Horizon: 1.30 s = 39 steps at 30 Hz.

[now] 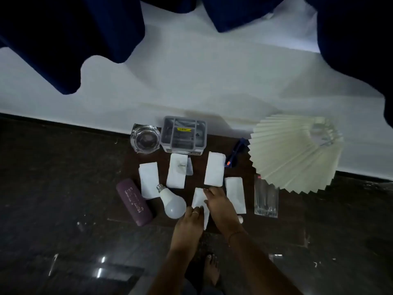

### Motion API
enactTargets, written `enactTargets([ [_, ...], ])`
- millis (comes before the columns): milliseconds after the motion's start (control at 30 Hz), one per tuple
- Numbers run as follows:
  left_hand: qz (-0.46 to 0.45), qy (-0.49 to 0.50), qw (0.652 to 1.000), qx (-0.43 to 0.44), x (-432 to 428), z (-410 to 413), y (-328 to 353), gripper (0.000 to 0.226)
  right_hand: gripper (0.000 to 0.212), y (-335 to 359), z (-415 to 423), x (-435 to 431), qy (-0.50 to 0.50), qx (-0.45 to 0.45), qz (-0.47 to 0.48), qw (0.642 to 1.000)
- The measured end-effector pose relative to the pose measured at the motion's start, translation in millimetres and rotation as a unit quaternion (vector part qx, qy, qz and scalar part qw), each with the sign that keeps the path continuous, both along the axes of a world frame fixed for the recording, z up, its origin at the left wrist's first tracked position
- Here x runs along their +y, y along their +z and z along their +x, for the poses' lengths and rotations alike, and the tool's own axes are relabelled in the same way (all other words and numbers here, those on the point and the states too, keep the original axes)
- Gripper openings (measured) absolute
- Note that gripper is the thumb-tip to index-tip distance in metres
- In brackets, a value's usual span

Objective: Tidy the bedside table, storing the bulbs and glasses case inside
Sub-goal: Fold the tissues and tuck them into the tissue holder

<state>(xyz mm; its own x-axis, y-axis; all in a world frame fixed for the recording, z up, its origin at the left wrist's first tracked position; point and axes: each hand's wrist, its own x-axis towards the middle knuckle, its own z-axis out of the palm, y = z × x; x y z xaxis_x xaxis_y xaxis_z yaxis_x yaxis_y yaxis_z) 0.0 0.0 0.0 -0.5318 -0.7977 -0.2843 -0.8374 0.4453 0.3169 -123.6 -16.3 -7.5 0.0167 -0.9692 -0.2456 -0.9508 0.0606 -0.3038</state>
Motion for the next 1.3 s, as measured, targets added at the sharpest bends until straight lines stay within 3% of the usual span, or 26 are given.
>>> enactTargets([
  [133,0.007,0.000,1.000,-0.004,-3.3,1.1,-3.7,0.052,0.045,-3.1,-1.0,-8.1,0.001,0.022,0.004,1.000],
  [267,0.046,0.004,0.999,-0.017,-5.6,1.0,-9.5,0.055,0.041,-16.9,-3.9,-13.4,0.020,0.031,0.048,0.998],
  [500,0.029,0.020,0.999,0.036,-18.3,-20.6,8.9,0.040,0.016,-11.9,-10.3,-24.9,0.017,0.025,0.030,0.999],
  [567,0.021,0.034,0.999,0.035,-23.0,-24.2,16.8,0.044,0.010,-5.6,-12.4,-24.9,0.014,0.011,0.025,1.000],
  [733,-0.010,0.111,0.992,0.064,-43.5,-20.0,33.0,0.072,0.023,15.7,-17.7,-22.3,0.008,-0.004,0.024,1.000],
  [833,0.041,0.171,0.981,0.085,-56.3,-15.1,43.3,0.074,0.022,40.2,-20.0,-26.3,0.018,0.008,0.008,1.000],
  [900,0.046,0.188,0.976,0.103,-66.5,-13.6,53.0,0.066,0.018,60.6,-21.7,-30.0,0.004,0.009,-0.030,1.000],
  [1033,0.023,0.157,0.977,0.139,-92.5,-13.1,75.2,0.028,0.017,96.2,-21.2,-41.0,-0.008,-0.020,-0.107,0.994],
  [1133,-0.015,0.164,0.973,0.160,-114.3,-11.4,84.0,0.018,0.013,109.3,-21.3,-57.2,-0.027,-0.083,-0.155,0.984],
  [1300,-0.045,0.177,0.965,0.188,-156.4,-4.3,102.0,0.018,0.071,118.6,-22.8,-90.1,-0.173,-0.262,-0.122,0.942],
])
